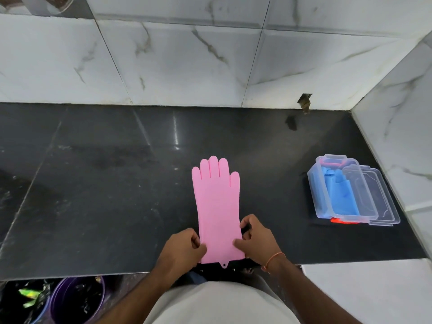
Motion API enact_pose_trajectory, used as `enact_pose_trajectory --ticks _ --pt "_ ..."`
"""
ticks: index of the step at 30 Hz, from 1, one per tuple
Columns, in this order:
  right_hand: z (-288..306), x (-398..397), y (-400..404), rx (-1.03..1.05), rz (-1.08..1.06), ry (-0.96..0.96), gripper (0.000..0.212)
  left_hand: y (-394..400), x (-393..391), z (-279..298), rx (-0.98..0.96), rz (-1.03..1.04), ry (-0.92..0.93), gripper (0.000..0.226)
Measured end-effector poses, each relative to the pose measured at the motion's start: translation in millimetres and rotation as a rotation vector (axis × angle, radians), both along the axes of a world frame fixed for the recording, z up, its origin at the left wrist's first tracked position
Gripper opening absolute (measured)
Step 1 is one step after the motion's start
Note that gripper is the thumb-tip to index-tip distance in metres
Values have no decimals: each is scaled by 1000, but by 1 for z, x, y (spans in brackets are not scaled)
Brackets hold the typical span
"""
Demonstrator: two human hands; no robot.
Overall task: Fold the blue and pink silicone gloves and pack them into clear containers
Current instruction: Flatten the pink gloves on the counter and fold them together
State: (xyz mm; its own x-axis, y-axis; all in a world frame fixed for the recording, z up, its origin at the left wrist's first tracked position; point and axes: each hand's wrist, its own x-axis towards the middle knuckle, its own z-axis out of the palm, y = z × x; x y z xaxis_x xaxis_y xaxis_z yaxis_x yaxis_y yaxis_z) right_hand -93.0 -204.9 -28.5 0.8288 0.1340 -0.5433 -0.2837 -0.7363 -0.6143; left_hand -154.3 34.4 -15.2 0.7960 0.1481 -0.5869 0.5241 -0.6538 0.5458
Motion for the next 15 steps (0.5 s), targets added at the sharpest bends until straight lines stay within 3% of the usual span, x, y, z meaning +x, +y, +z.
enact_pose_trajectory --ticks 5,7,10,13,15 --pt "8 -15 -12 -96 166 -100 16 17 -9 -3 130 -214 -97 28" --pt "15 -6 -19 -214 276 -253 10 34 -2 -2 188 -296 -217 17" --pt "19 12 -31 -267 537 -510 28 51 18 -5 256 -483 -420 29" --pt "17 27 -38 -275 835 -586 38 63 30 -2 332 -757 -503 37" --pt "12 32 -37 -257 890 -611 36 63 38 3 397 -906 -504 41"
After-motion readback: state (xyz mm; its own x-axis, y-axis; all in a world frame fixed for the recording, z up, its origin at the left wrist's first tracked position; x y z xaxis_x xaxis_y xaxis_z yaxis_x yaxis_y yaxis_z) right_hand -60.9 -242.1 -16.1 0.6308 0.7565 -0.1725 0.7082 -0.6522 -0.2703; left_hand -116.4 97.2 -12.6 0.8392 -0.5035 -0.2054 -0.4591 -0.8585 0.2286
